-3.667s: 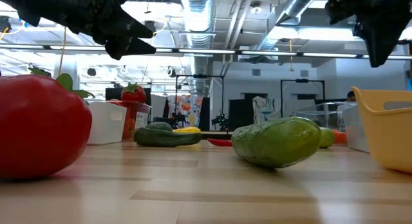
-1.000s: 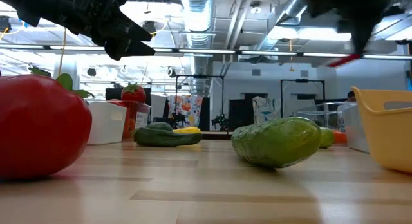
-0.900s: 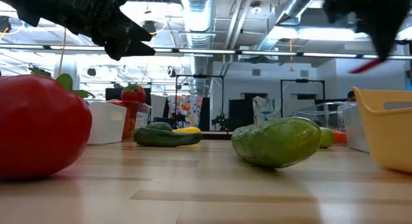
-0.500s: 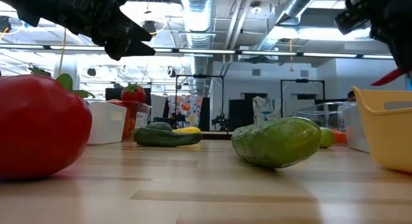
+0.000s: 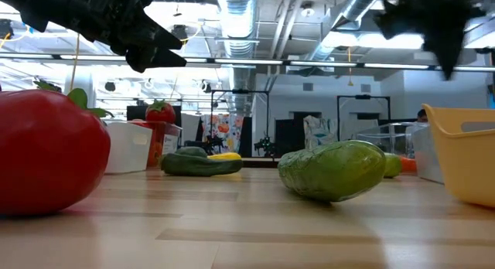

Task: Sort produce into baskets
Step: Put the right green chili into the gray bin

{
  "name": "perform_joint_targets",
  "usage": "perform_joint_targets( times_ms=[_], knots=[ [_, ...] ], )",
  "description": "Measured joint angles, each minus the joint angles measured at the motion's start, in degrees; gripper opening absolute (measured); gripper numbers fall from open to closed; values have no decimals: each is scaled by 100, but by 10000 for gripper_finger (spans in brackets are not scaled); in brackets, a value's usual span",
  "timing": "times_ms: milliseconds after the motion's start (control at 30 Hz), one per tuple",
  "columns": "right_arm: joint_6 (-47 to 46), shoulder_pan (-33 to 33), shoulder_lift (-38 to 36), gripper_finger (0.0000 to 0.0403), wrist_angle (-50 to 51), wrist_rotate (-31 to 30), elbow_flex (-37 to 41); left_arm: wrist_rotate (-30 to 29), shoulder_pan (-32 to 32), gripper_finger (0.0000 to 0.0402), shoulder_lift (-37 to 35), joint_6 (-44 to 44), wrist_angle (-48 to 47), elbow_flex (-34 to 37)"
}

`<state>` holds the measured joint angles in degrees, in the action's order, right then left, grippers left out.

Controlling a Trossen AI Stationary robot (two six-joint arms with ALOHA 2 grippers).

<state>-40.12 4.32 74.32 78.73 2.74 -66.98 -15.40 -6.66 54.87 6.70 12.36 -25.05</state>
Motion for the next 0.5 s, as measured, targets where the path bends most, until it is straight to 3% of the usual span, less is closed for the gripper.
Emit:
perform_joint_targets(
  times_ms=[267, 367, 500],
  knots=[
    [1939, -152, 17, 192, -3446, -776, 291, 0, -1, 297, 0, -2, -2, 0],
    [2267, -191, 197, 189, -4087, -955, 348, 0, -1, 297, 0, -2, 0, 0],
    [2262, -302, 675, 185, -4150, -1066, 352, 0, -1, 297, 0, -2, -28, -1]
  ],
)
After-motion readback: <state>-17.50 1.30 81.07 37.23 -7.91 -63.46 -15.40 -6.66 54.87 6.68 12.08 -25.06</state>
